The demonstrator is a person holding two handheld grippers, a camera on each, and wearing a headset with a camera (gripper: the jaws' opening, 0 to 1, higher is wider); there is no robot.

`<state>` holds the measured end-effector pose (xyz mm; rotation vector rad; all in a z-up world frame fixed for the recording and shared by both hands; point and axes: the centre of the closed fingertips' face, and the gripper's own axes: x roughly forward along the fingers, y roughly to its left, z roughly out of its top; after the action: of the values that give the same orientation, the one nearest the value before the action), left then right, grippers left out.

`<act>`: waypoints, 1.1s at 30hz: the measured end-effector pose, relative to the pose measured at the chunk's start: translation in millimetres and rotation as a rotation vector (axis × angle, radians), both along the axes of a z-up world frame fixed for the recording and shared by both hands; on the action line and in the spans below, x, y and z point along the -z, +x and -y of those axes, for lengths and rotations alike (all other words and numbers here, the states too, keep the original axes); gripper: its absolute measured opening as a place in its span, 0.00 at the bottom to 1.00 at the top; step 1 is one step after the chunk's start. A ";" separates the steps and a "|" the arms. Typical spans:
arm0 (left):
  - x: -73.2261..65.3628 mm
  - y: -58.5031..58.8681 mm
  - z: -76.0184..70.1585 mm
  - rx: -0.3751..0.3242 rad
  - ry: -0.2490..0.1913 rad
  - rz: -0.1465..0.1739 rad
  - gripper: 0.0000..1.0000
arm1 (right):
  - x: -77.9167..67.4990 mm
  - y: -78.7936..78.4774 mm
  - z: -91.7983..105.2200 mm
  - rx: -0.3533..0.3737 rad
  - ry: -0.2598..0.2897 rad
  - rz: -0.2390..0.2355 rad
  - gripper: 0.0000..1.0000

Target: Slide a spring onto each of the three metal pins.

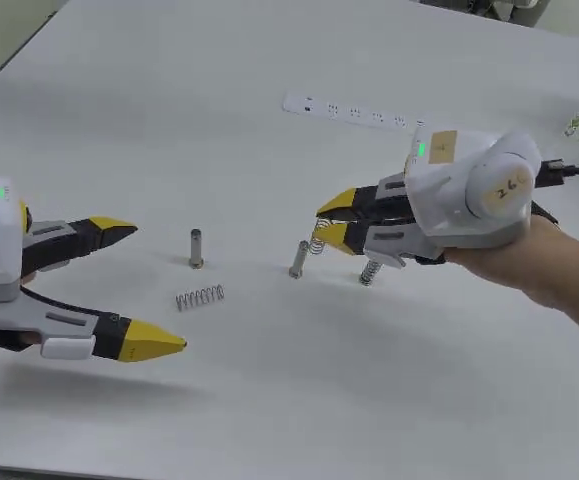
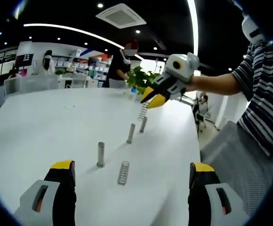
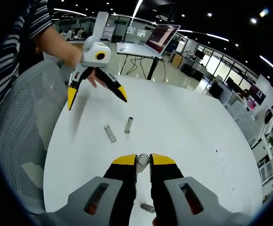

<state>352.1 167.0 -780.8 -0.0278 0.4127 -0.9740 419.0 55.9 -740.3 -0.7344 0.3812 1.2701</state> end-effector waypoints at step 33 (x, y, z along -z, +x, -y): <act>3.8 -2.4 -10.1 -0.026 -0.005 -0.010 0.96 | 27.0 7.3 -8.6 0.010 -0.044 -0.055 0.07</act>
<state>349.7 177.1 -784.6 -0.0421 0.4179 -0.9493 426.3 64.5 -767.3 -0.7348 0.4578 1.2781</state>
